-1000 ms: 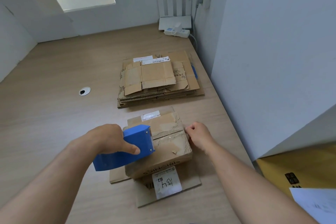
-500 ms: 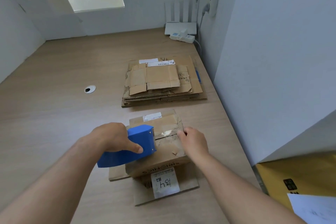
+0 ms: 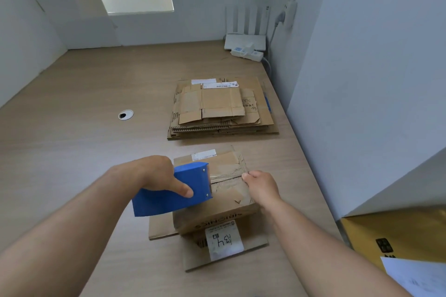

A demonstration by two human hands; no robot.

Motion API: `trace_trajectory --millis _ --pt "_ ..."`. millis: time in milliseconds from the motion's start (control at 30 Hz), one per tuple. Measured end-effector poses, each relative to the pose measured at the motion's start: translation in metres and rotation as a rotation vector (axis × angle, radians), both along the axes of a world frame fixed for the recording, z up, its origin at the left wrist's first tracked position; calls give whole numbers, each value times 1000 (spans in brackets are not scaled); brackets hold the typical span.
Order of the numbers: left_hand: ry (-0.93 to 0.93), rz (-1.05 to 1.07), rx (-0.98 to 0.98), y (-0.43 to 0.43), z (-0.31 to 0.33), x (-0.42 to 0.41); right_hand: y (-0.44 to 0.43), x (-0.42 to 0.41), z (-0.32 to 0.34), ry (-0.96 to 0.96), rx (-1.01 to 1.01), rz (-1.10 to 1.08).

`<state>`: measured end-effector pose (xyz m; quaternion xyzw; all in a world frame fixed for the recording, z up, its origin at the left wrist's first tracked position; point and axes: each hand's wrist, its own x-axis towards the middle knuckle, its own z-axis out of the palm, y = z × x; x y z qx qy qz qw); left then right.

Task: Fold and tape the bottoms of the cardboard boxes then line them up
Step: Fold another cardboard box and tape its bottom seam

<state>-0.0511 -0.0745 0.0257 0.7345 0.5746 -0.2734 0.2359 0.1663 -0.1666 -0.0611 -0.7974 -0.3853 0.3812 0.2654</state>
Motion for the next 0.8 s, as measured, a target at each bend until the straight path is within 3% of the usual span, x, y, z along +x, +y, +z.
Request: trace_trajectory --millis 200,300,567,800 --pt "164 112 -32 -5 16 -83 1 -2 -2 2 13 -69" --pt "150 158 -64 -12 4 -105 2 -2 -3 -27 12 -64" --pt "47 243 -96 -6 -15 -104 7 -3 -12 -69 24 -80" --pt "108 211 -106 -4 -22 -63 8 -3 -13 -81 31 -83"
